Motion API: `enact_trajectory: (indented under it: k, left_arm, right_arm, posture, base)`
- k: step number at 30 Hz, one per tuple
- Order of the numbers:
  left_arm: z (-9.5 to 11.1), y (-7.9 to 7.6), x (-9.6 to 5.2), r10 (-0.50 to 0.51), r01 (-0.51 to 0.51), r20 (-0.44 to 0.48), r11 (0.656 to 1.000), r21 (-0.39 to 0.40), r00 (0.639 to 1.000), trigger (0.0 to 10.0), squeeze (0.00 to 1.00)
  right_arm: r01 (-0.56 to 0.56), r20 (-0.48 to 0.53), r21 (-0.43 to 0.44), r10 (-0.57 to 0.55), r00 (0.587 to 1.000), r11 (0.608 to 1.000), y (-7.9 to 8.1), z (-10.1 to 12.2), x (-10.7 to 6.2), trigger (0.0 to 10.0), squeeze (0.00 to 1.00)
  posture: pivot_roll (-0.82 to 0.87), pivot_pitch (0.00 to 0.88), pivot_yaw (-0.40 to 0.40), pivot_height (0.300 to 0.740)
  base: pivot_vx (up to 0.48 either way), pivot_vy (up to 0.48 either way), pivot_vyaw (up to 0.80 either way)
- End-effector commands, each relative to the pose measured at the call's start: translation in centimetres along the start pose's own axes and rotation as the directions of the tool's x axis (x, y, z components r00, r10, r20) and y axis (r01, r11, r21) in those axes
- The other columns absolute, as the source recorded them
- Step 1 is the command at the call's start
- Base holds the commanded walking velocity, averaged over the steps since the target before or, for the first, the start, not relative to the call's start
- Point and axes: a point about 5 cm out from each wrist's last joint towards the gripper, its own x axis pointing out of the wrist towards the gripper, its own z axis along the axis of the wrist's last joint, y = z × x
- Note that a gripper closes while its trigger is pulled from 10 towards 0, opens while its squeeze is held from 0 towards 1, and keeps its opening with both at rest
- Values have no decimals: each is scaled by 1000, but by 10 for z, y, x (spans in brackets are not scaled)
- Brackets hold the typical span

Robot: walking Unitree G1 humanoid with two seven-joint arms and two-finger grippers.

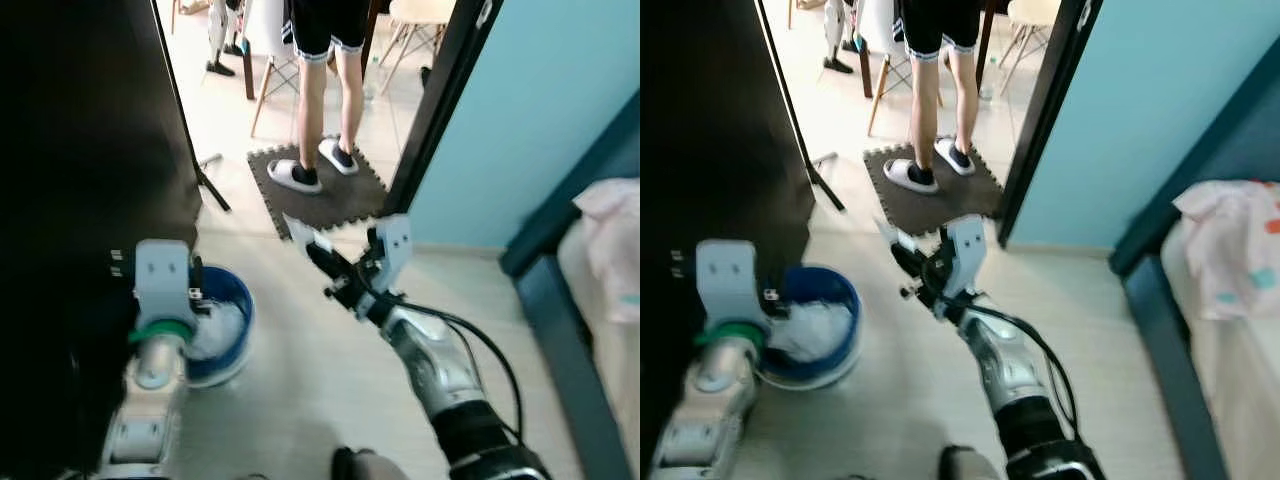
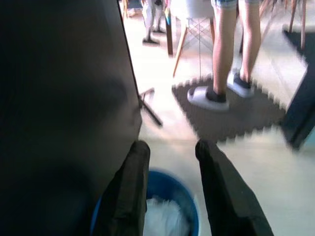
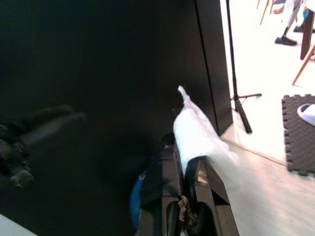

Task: Clean up the room

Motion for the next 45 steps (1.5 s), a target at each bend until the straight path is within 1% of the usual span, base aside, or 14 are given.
enact_trajectory:
  k: [1,2,5,9,14,20,27,31,32,33,34,37,41,45]
  left_arm:
    - [-10,7,-4,21,-21,-35,1000,17,999,10000,0]
    - [-10,7,-4,21,-20,-35,1000,17,999,10000,0]
    - [-10,7,-4,21,-20,-35,1000,16,999,10000,0]
    - [-10,7,-3,20,-19,-35,1000,16,999,10000,0]
    - [-11,7,-4,26,-25,-48,1000,16,999,10000,0]
    - [-10,5,-4,29,-28,-46,999,21,999,10000,0]
    - [-10,6,-4,31,-30,-45,999,25,999,10000,0]
    - [-9,7,-4,30,-29,-40,999,25,999,10000,0]
    - [-9,6,-4,27,-26,-36,999,25,999,10000,0]
    - [-9,6,-4,27,-26,-36,999,25,999,10000,0]
    - [-9,7,-5,24,-23,-34,999,26,999,10000,0]
    - [-9,7,-5,21,-20,-32,999,26,999,10000,0]
    - [-9,6,-4,13,-12,-32,1000,27,999,10000,0]
    - [-9,6,-4,11,-10,-32,1000,27,999,10000,0]
  right_arm:
    - [-40,-3,23,40,999,999,9,-4,3,10000,0]
    - [-64,-9,23,64,998,998,12,-5,3,10000,0]
    - [-86,-12,27,87,996,996,14,-6,3,10000,0]
    - [-114,-17,34,115,993,993,18,-7,2,10000,0]
    - [-132,-19,49,133,991,990,18,-6,2,10000,0]
    - [-193,-30,57,195,980,980,22,-5,3,10000,0]
    - [-216,-26,61,218,976,974,25,-3,6,10000,0]
    - [-188,-8,53,189,982,981,24,0,10,10000,0]
    - [-154,-6,43,154,988,987,22,0,11,10000,0]
    - [-154,-6,43,154,988,987,22,0,11,10000,0]
    - [-122,-2,44,122,992,992,19,0,12,10000,0]
    - [-97,2,49,97,995,994,18,0,12,10000,0]
    - [-16,17,51,15,1000,999,9,1,10,10000,0]
    - [4,19,49,-5,1000,999,6,2,10,10000,0]
  posture:
    - [17,66,-6,714]
    - [16,69,-6,714]
    - [16,70,-5,714]
    - [16,71,-5,714]
    - [16,80,-4,714]
    - [17,84,-2,714]
    - [18,86,-1,714]
    - [21,89,1,714]
    - [21,89,1,714]
    - [21,89,1,714]
    - [21,91,3,714]
    - [21,91,3,714]
    - [19,93,5,714]
    - [19,93,5,714]
  base:
    - [337,0,0]
    - [326,0,0]
    - [329,0,0]
    - [307,0,747]
    - [0,0,756]
    - [0,0,757]
    - [0,0,753]
    - [0,0,731]
    - [435,0,0]
    - [435,0,0]
    - [480,0,0]
    - [480,0,0]
    - [480,0,0]
    - [480,0,0]
